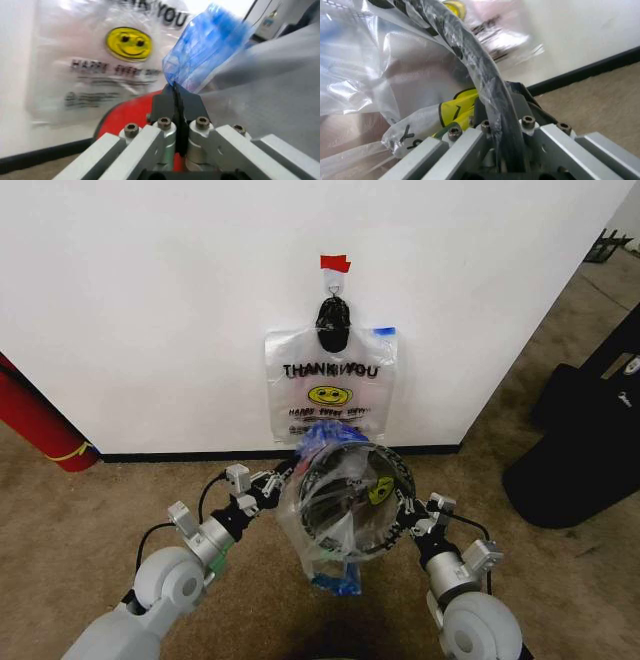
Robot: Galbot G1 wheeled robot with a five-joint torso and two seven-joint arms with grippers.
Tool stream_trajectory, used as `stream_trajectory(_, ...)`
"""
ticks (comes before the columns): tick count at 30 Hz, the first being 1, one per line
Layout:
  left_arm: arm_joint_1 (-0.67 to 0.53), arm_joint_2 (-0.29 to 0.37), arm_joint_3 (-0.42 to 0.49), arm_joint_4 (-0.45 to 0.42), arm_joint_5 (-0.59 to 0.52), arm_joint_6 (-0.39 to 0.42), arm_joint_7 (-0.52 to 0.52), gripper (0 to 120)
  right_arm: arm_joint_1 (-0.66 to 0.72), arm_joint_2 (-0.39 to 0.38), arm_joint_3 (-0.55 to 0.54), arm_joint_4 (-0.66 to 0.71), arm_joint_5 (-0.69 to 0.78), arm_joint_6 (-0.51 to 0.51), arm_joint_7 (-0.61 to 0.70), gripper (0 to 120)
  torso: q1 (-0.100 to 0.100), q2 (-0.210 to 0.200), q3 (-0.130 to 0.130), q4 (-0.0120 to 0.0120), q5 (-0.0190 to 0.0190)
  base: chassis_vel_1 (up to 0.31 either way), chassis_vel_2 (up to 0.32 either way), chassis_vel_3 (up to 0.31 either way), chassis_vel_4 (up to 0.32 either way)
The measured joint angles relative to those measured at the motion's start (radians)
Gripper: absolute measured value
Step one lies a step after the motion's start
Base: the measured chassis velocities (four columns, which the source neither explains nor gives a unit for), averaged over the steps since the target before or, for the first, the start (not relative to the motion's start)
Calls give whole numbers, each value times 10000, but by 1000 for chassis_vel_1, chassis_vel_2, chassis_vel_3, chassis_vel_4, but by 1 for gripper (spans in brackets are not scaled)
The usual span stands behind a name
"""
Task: Pick up the garbage bag from the wall and place it over the trash bin.
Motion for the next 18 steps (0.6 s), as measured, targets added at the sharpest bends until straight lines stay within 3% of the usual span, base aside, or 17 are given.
stream_trajectory(7,-429,-67,151,404,712,-177,-533,0,-116,51,-215,300,472,-481,48,0,0,0,0,-1,2,0,0,0,0)
stream_trajectory(14,-469,-86,270,687,1273,-999,-985,0,-65,209,-369,413,1065,-828,273,0,0,0,0,-1,1,0,0,0,0)
stream_trajectory(18,-327,-34,126,560,1383,-1366,-1322,15,135,408,-384,100,1081,-651,360,0,0,0,0,-1,1,0,0,0,0)
